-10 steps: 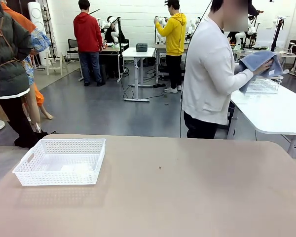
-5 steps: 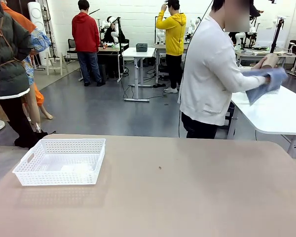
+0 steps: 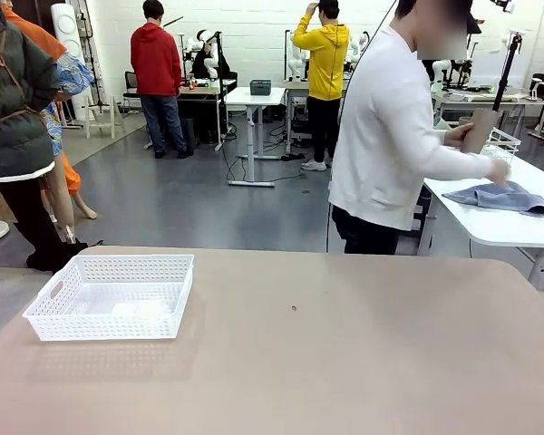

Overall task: Clean and organize the cups into the basket.
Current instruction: Pick up the Organizing basket and move it to the center of the table, then pick up the Reusable plastic cup from the right side of the table and place it inside the Organizing basket.

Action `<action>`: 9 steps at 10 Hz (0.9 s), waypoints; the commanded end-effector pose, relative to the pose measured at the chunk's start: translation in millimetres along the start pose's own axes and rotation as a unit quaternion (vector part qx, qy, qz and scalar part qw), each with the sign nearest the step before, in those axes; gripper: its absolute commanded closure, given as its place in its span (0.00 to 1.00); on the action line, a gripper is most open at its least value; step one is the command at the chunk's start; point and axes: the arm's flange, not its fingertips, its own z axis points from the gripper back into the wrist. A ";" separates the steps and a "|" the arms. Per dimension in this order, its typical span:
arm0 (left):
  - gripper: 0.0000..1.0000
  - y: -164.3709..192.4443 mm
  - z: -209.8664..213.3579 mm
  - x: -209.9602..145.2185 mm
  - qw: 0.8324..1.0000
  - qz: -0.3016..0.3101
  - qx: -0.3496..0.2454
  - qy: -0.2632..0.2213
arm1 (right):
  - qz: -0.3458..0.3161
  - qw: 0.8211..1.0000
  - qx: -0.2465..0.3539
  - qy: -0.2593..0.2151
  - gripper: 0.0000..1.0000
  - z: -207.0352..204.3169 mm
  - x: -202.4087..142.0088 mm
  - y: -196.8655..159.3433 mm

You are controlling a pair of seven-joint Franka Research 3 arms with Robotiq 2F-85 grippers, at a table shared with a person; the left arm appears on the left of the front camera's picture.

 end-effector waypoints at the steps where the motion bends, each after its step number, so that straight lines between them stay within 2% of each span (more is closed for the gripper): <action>1: 0.00 -3.2 0.9 2.2 1.000 0.003 -0.004 -0.002 | -0.002 1.000 -0.004 -0.003 0.00 0.9 1.3 -0.1; 9: 0.00 -3.2 0.9 2.2 1.000 0.003 -0.004 -0.002 | -0.002 1.000 -0.004 -0.003 0.00 0.9 1.3 -0.1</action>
